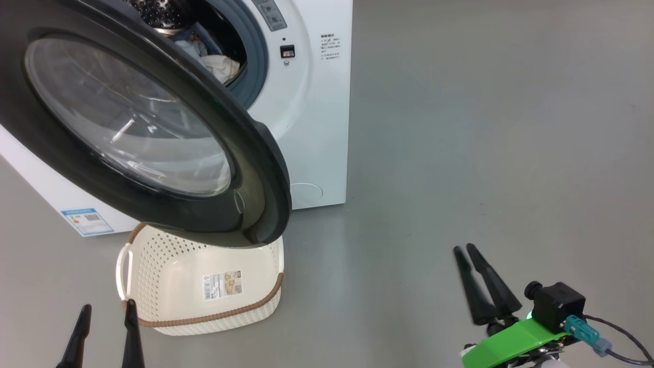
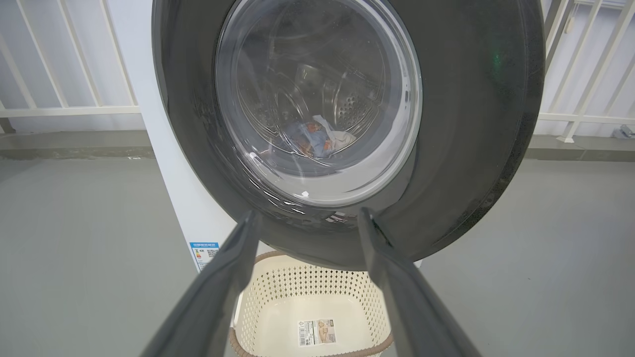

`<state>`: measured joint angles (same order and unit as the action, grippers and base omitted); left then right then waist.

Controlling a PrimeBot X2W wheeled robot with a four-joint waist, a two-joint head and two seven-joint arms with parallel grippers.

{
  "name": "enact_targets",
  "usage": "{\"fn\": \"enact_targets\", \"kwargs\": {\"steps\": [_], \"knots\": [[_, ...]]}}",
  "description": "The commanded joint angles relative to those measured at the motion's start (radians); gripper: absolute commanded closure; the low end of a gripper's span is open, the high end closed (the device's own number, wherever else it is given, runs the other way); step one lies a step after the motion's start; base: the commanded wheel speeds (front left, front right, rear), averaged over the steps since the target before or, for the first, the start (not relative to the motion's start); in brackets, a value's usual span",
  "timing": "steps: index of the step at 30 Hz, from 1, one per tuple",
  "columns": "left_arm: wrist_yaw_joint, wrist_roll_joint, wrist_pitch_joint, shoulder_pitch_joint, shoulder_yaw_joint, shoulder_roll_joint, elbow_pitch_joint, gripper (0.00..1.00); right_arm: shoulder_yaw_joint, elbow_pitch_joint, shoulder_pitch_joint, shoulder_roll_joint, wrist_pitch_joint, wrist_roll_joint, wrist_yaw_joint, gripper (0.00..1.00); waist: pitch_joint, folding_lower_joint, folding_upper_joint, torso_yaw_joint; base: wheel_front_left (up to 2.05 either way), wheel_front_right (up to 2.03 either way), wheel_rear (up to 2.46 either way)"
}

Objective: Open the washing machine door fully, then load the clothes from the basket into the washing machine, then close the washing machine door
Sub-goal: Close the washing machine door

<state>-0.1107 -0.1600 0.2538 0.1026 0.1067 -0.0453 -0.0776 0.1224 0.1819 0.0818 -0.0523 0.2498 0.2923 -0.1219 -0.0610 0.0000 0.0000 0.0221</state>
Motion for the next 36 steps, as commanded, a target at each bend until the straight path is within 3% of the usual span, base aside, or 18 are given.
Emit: {"fn": "enact_targets", "kwargs": {"steps": [1, 15, 20, 27, 36], "knots": [[-0.005, 0.003, 0.008, -0.026, 0.036, -0.007, 0.026, 0.00, 0.019, -0.030, 0.011, 0.002, 0.012, -0.008, -0.009, 1.00, 0.000, 0.0000, 0.0000, 0.000, 0.00, 0.00, 0.00], [-0.013, -0.013, 0.008, -0.039, 0.040, -0.005, 0.020, 0.00, 0.046, -0.475, 0.048, 0.002, 0.012, 0.053, -0.009, 1.00, 0.000, 0.0000, 0.0000, -0.008, 0.00, 0.00, 0.00], [-0.016, -0.019, 0.008, -0.044, 0.036, -0.005, 0.015, 0.00, 0.180, -0.582, 0.071, -0.010, 0.012, 0.016, -0.009, 1.00, 0.001, 0.0000, 0.0000, -0.023, 0.00, 0.00, 0.00], [-0.018, -0.041, 0.008, -0.047, 0.017, -0.005, 0.007, 0.00, 0.406, -0.544, 0.101, -0.127, 0.012, 0.028, -0.009, 1.00, -0.002, 0.0000, 0.0000, -0.084, 0.00, 0.00, 0.00], [-0.019, -0.073, 0.008, -0.057, -0.004, -0.005, 0.011, 0.00, 0.525, -0.373, 0.144, -0.204, 0.012, 0.082, -0.009, 1.00, -0.037, 0.0000, 0.0000, -0.190, 0.00, 0.00, 0.00]]}}
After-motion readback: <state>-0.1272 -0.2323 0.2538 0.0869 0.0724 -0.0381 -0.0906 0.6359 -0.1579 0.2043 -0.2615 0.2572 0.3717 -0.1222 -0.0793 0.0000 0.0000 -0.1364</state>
